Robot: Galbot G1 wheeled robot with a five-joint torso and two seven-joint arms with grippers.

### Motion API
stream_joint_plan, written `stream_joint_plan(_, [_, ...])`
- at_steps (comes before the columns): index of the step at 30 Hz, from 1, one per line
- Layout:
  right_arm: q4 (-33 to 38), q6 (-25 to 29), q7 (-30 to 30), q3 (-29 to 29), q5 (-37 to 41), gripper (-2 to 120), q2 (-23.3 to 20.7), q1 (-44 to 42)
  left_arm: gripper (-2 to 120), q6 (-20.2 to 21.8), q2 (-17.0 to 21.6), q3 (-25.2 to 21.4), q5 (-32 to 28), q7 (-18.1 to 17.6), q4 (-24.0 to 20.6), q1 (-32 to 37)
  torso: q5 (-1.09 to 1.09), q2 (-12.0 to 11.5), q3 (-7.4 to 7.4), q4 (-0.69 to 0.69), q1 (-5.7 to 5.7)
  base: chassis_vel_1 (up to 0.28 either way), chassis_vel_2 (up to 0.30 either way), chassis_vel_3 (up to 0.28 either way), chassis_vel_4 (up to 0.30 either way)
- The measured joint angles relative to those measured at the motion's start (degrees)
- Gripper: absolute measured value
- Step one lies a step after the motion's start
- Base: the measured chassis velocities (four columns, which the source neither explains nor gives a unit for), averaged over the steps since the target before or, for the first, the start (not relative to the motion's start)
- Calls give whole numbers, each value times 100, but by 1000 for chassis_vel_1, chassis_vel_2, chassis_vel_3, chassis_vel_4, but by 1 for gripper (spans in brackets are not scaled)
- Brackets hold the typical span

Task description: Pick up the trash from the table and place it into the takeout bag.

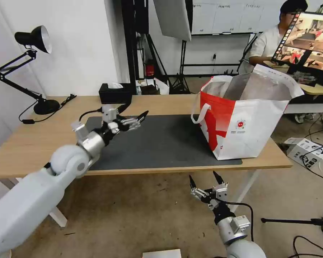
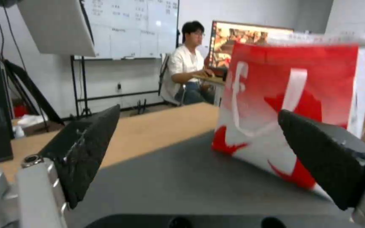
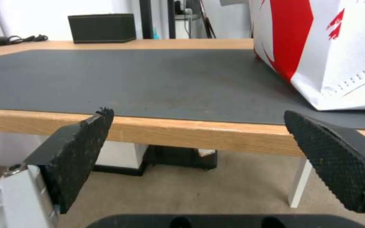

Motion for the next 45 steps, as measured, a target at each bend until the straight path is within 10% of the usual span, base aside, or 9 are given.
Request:
stream_joint_plan(21, [0, 0, 0, 0, 0, 100, 0, 0, 100, -16, -1334, -2735, 1241, 915, -291, 2806, 0, 0, 0, -1, 0, 0, 0, 0, 0])
stream_joint_plan(45, [0, 0, 0, 0, 0, 100, 0, 0, 100, -1118, -3528, -4174, 2503, 592, -1121, 5103, 1, 1, 0, -1, 0, 0, 0, 0, 0])
